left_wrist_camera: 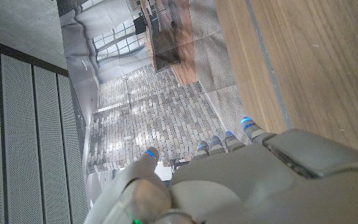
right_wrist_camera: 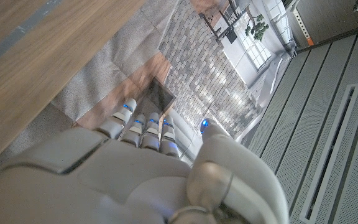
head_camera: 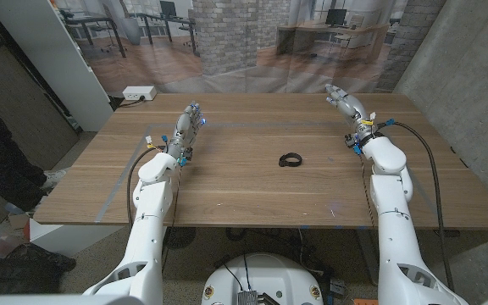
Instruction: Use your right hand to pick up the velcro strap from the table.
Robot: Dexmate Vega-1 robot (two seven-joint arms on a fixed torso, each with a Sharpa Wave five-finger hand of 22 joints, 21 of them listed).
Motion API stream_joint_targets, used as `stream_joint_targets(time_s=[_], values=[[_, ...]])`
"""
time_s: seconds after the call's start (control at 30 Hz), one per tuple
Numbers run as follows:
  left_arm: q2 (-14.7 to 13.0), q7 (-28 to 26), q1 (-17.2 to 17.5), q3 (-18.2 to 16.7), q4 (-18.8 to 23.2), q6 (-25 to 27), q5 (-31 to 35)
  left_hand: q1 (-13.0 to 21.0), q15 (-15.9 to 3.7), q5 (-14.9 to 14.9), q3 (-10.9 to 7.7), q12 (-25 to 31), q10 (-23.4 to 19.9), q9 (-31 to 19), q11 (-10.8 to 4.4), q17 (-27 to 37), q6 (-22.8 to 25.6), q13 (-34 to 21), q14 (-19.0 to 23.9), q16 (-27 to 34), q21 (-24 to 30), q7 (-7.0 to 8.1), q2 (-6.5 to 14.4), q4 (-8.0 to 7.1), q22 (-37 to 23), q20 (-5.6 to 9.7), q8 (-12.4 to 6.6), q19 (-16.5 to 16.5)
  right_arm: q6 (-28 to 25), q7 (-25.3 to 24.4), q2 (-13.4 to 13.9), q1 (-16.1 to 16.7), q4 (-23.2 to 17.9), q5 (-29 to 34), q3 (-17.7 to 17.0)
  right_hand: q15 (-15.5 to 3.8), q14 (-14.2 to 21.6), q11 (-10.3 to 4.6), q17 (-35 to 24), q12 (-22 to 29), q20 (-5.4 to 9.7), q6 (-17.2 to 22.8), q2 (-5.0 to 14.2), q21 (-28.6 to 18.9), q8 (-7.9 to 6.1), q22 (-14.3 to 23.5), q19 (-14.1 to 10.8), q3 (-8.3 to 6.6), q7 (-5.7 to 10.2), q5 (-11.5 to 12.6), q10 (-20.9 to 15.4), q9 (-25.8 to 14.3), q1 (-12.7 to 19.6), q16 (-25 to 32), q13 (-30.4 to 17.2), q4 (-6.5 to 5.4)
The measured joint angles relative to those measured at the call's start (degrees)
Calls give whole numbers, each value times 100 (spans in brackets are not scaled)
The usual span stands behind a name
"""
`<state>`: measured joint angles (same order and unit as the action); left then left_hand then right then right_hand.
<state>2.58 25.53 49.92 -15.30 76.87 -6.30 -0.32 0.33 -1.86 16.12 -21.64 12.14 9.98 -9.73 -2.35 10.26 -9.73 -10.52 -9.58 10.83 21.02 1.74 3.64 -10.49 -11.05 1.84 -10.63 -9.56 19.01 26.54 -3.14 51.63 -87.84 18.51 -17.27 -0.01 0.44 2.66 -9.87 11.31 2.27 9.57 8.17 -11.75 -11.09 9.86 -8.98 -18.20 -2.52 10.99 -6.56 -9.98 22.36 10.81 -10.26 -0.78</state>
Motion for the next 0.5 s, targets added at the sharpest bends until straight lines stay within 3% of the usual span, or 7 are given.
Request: stream_joint_targets(time_s=[0.5], values=[[4, 11, -15, -13, -15, -16, 7, 0, 0, 0, 0, 0, 0, 0, 0, 0, 0, 0, 0, 0, 0, 0, 0, 0, 0, 0, 0, 0, 270, -48, 117, 79, -230, 370, 56, 20, 20, -10, 0, 0, -21, 6, 15, 0, 0, 1, -20, -23, 7, -44, -51, -30, 106, 0, 0, 118]])
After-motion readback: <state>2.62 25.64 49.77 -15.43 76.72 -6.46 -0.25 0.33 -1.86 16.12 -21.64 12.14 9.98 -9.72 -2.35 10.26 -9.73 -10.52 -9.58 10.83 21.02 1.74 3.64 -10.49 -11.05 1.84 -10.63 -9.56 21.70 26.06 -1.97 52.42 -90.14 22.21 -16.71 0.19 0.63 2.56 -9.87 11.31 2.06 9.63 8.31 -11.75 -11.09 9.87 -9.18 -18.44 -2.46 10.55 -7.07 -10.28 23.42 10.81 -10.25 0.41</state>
